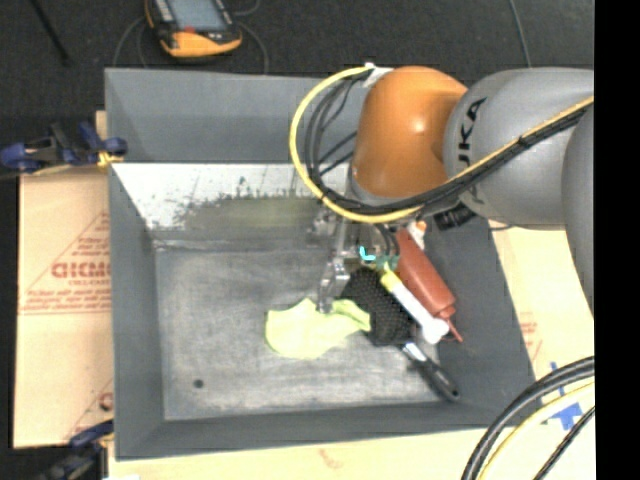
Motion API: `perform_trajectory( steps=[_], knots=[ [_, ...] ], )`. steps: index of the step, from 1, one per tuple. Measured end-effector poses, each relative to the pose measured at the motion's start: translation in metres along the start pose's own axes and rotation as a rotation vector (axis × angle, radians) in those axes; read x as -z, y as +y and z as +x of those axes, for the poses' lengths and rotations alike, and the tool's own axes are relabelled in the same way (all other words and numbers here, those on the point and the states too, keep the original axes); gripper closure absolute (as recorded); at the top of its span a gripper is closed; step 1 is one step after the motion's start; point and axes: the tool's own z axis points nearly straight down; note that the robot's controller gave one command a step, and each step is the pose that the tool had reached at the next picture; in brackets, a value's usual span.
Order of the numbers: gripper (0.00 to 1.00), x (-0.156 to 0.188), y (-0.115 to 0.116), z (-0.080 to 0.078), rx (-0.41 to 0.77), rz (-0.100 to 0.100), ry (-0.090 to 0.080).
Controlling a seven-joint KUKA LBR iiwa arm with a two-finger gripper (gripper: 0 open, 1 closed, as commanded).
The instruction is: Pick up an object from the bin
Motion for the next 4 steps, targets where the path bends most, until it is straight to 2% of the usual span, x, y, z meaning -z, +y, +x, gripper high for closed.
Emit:
perform_trajectory(
  steps=[1,2,3,4],
  knots=[
    [0.00,0.005,0.000,-0.002,-0.001,0.000,-0.008],
    [0.00,-0.056,-0.008,0.022,0.105,0.002,-0.010],
    [0.00,-0.076,-0.011,0.033,0.126,0.001,-0.003],
    [0.00,-0.064,-0.019,0.032,0.189,0.002,-0.010]
  ],
)
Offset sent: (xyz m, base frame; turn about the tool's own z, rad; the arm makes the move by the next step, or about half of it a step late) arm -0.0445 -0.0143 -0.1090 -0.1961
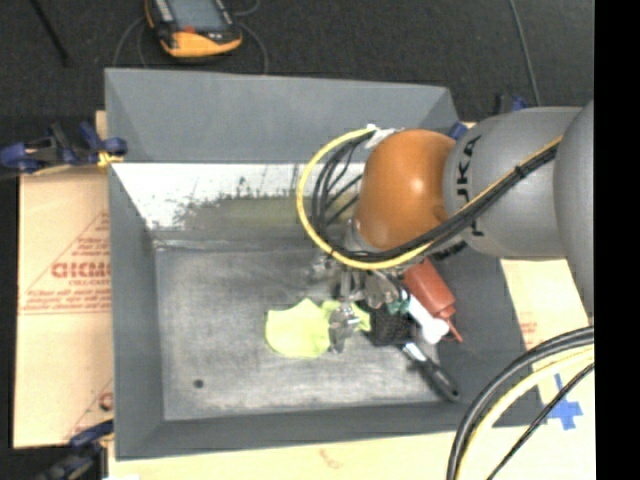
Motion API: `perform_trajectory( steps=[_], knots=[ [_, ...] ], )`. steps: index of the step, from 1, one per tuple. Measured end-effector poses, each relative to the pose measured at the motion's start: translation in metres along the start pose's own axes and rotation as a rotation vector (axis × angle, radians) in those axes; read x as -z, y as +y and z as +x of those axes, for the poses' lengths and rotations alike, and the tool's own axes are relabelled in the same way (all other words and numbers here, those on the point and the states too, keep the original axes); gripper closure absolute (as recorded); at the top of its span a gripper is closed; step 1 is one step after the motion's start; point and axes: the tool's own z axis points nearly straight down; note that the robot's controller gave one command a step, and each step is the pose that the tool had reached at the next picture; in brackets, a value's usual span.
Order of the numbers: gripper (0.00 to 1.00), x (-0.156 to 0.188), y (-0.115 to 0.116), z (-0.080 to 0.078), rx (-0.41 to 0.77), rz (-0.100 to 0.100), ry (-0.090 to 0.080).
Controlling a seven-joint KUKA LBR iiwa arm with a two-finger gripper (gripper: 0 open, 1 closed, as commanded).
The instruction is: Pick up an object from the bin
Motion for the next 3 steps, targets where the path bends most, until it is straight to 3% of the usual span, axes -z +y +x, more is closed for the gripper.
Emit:
perform_trajectory(
  steps=[1,2,3],
  knots=[
    [0.00,-0.030,0.002,0.009,-0.130,-0.002,0.000],
    [1.00,-0.041,0.006,0.004,0.024,-0.001,0.000],
    [1.00,-0.041,0.006,0.004,0.024,-0.001,0.000]
  ],
)
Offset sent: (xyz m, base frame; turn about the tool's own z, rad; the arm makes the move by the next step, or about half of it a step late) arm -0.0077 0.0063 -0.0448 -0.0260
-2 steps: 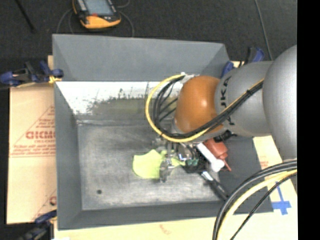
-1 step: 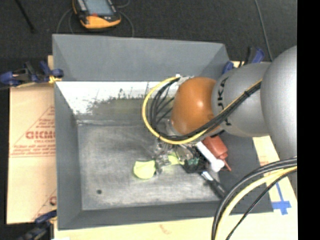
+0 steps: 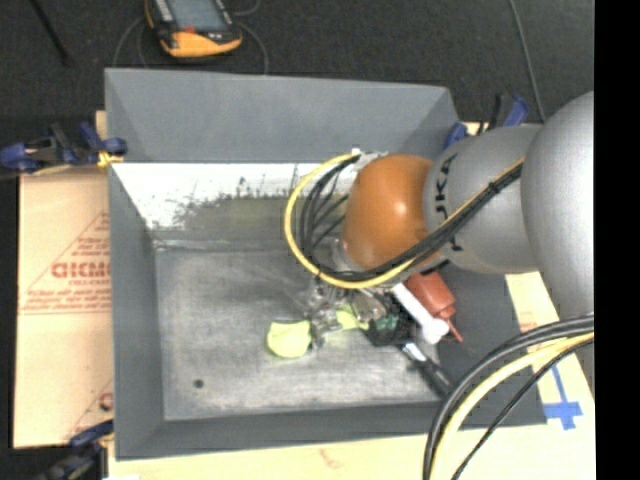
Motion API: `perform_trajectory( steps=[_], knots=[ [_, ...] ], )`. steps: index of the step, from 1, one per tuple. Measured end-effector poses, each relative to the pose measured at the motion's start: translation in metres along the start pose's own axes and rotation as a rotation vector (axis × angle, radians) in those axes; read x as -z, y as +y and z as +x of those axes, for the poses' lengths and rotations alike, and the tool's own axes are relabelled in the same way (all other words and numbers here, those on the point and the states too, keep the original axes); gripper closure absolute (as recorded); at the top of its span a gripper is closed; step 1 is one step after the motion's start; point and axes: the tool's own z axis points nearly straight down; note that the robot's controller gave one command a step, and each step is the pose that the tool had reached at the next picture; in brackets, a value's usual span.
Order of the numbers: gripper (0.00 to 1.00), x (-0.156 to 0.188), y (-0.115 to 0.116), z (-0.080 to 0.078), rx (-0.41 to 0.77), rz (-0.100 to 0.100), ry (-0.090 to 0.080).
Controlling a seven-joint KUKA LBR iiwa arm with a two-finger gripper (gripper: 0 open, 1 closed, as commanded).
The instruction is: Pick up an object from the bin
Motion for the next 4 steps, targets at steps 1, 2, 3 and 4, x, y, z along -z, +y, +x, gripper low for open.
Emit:
perform_trajectory(
  steps=[1,2,3,4],
  knots=[
    [1.00,0.006,0.000,0.002,-0.001,-0.001,0.005],
    [1.00,0.027,0.000,0.003,-0.002,-0.001,0.009],
    [1.00,0.047,0.000,0.001,-0.002,0.000,0.005],
    [1.00,0.063,0.000,0.001,-0.003,0.000,0.003]
  ],
)
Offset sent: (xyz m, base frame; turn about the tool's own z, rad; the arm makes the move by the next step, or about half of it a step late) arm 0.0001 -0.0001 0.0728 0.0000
